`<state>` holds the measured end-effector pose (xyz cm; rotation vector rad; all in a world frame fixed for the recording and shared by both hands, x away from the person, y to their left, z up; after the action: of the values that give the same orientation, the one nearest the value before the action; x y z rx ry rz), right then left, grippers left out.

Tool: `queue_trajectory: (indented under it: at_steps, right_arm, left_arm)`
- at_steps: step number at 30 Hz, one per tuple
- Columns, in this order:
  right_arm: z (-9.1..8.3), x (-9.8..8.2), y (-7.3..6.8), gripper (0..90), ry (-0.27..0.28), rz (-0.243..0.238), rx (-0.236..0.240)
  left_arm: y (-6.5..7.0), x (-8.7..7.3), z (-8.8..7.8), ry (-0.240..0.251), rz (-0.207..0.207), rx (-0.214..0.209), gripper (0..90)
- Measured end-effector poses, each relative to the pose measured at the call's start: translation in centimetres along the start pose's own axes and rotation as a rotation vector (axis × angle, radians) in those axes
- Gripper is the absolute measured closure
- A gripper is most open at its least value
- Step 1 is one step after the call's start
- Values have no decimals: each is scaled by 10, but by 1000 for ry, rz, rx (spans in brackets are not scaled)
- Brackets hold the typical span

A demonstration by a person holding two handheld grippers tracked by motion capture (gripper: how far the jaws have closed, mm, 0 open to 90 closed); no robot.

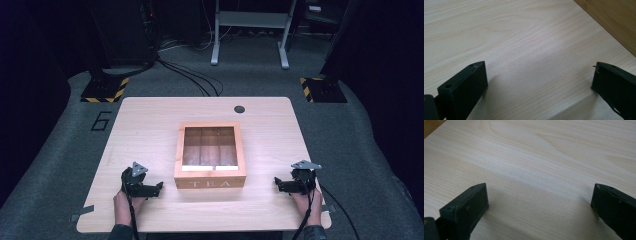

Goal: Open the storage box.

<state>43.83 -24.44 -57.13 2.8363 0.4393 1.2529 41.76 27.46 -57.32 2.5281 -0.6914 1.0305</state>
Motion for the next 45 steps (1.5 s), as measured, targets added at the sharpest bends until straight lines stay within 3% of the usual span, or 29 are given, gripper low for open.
queue_trajectory:
  at_steps: [8,13,16,22,24,27,31,32,35,36,38,41,45]
  right_arm:
    - [0,0,0,6,-6,2,2]
    - [0,0,0,7,-6,2,2]
    - [0,0,0,7,-6,1,2]
    - [0,0,-1,7,-6,2,1]
    - [0,0,-1,7,-5,2,1]
    - [0,0,-1,7,-5,2,1]
    - [0,0,0,7,-6,2,1]
    - [0,0,0,7,-6,-2,3]
    - [0,0,0,7,-6,0,2]
    - [-1,0,-1,15,-6,-2,8]
    - [-1,-1,-1,16,-9,1,9]
    - [-1,0,-1,16,-8,-2,9]
    - [-1,-1,-1,16,-9,0,9]
  left_arm:
    - [0,0,0,0,1,2,0]
    - [1,0,0,-3,12,-15,0]
    - [5,1,-2,20,7,-34,0]
    - [23,12,-14,69,10,-135,1]
    - [27,14,-16,76,16,-143,2]
    - [40,20,-20,104,50,-192,30]
    - [49,22,-21,125,76,-224,88]
    - [54,23,-21,133,91,-243,165]
    - [62,23,-21,136,111,-269,239]
    - [67,23,-22,137,127,-274,341]
    - [72,22,-24,149,141,-292,419]
    - [77,23,-28,180,137,-297,564]
    - [79,23,-31,183,138,-284,791]
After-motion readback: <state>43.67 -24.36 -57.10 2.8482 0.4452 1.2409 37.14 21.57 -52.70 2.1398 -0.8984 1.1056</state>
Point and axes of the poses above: each handheld gripper's, and its own axes: z roughly forward along the jaws, x roughly out of its top, y roughly to its right, the point moved 6 cm from there along z, roughly forward along the jaws, and after that the axes turned 10 degrees about -x, right-handed, at the moved point
